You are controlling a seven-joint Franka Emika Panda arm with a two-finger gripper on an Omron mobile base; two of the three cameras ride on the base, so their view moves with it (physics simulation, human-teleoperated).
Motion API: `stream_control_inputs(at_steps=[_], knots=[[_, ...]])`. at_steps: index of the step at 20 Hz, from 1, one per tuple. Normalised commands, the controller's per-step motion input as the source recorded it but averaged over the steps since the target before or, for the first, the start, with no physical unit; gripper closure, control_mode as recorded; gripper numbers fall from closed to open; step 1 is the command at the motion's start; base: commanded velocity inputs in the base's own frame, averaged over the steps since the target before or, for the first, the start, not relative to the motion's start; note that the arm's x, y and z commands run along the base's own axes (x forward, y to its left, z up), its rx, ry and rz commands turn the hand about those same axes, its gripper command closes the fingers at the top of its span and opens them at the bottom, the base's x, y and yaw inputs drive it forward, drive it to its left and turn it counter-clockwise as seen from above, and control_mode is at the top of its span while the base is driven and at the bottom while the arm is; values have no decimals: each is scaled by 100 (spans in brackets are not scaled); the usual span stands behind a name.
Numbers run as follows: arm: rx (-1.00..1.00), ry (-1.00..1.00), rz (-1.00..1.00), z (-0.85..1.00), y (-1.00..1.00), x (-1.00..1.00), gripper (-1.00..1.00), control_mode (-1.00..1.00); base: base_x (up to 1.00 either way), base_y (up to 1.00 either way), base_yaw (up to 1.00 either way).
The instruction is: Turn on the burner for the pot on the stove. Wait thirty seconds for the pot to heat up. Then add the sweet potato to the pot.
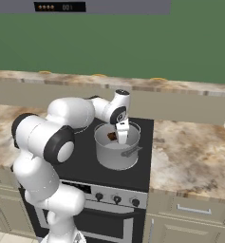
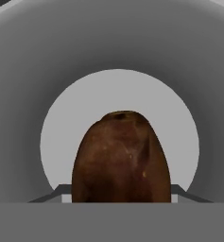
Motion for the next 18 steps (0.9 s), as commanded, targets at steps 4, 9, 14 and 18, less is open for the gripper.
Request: stream_control_inputs(at_steps=[4,9,14,18], knots=[[0,0,0,0,0,0,100,-100,0,0,0],[0,0,0,0,0,0,100,-100,0,0,0],[0,0,0,0,0,0,100,-100,0,0,0],[0,0,0,0,0,0,100,-100,0,0,0]])
